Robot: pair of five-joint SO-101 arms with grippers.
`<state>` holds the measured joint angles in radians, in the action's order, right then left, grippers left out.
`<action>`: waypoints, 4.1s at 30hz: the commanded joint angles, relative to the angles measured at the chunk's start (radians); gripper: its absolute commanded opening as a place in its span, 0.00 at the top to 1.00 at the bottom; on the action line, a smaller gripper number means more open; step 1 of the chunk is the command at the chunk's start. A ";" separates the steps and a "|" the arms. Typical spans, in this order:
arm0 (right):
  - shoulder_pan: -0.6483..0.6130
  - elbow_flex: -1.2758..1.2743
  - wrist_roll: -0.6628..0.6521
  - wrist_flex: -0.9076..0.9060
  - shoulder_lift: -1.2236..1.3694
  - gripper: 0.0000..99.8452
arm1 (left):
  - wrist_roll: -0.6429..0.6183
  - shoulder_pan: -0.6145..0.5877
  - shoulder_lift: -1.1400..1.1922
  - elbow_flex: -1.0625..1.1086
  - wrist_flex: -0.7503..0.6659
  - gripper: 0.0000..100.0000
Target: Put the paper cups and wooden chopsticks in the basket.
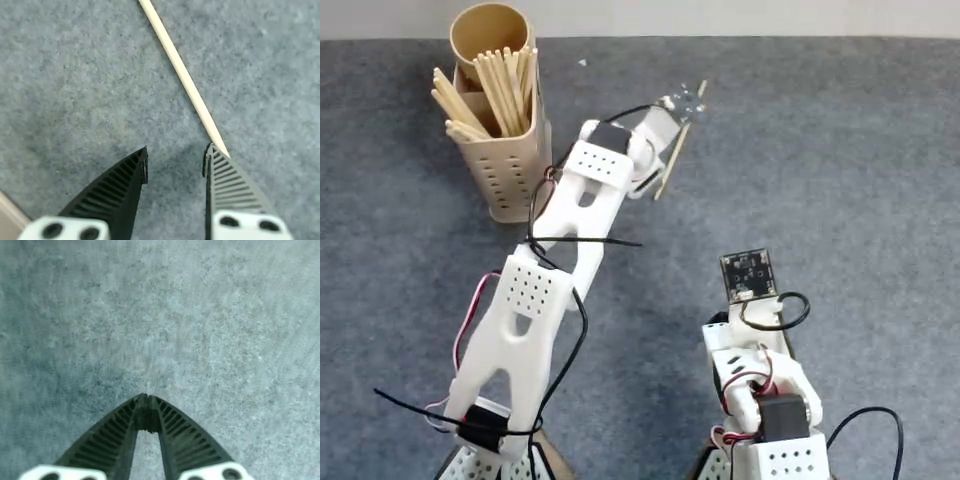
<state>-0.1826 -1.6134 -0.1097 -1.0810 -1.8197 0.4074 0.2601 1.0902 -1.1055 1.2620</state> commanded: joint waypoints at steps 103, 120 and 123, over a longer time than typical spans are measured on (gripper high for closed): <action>-0.001 0.002 -0.011 0.028 -0.007 0.99 | 0.164 -0.220 -1.245 1.532 -0.140 0.84; -0.001 0.002 -0.011 0.027 -0.007 0.99 | 0.161 -0.211 -0.825 1.448 -0.301 0.88; -0.001 0.002 -0.011 0.027 -0.007 0.99 | 0.164 -0.211 -0.812 1.422 -0.284 0.96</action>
<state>-0.1826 -1.6164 -0.1097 -1.0687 -1.8197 0.5669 0.0391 0.2570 0.3690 0.9751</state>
